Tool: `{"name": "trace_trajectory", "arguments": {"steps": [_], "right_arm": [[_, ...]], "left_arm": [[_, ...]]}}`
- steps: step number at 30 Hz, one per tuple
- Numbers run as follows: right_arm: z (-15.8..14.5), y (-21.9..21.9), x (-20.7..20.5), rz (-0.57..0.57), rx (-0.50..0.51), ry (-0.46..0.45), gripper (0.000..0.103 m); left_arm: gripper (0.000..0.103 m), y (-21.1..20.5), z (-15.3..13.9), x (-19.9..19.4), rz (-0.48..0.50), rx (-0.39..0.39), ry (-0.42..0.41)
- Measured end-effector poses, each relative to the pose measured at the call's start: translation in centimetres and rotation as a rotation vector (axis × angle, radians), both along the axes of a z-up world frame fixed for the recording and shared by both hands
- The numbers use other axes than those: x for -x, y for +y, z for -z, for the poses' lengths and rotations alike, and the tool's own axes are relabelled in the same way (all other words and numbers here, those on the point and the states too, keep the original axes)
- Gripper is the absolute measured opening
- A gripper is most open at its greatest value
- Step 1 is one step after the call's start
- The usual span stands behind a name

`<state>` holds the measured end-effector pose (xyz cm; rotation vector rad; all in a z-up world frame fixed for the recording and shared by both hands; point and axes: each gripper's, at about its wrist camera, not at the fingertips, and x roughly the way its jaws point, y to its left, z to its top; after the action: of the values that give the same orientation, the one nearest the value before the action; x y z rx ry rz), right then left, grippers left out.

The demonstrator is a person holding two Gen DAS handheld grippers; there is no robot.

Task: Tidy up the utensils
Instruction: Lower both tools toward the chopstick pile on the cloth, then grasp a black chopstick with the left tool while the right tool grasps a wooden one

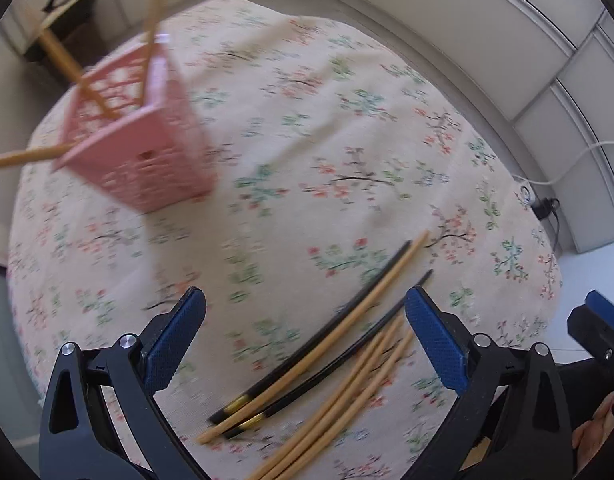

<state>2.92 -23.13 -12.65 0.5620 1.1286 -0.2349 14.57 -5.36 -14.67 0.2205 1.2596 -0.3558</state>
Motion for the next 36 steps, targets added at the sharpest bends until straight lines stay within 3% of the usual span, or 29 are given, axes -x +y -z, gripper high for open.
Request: {"name": "trace_trajectory", "arguments": {"steps": [4, 11, 18, 24, 26, 27, 32, 36], "right_arm": [[0.6, -1.5, 0.5, 0.044, -0.03, 0.009, 0.096], [1.7, -3.2, 0.3, 0.067, -0.09, 0.05, 0.096], [2.2, -2.9, 0.0, 0.058, -0.123, 0.065, 0.096], [2.4, -2.7, -0.4, 0.065, -0.13, 0.066, 0.096], [2.5, -2.5, -0.8, 0.068, -0.142, 0.063, 0.096], [2.5, -2.4, -1.1, 0.071, -0.153, 0.06, 0.096], [3.6, -0.9, -3.9, 0.077, -0.251, 0.057, 0.096], [4.6, 1.2, -6.5, 0.042, -0.25, 0.072, 0.089]], "left_arm": [[0.094, -2.9, 0.5, -1.1, 0.032, -0.035, -0.001], [0.071, -4.4, 3.1, -2.7, 0.054, -0.11, 0.073], [0.058, -3.1, 3.5, -3.6, 0.033, -0.09, 0.074], [0.034, -1.7, 2.9, -3.9, 0.035, -0.073, 0.054], [0.015, -1.2, 2.8, -4.1, 0.043, -0.051, 0.056], [0.012, -1.1, 2.7, -4.0, 0.047, -0.046, 0.054], [0.004, -0.1, 2.2, -3.3, 0.056, -0.111, -0.051], [0.004, 2.1, -0.3, -1.8, 0.041, -0.092, -0.123]]}}
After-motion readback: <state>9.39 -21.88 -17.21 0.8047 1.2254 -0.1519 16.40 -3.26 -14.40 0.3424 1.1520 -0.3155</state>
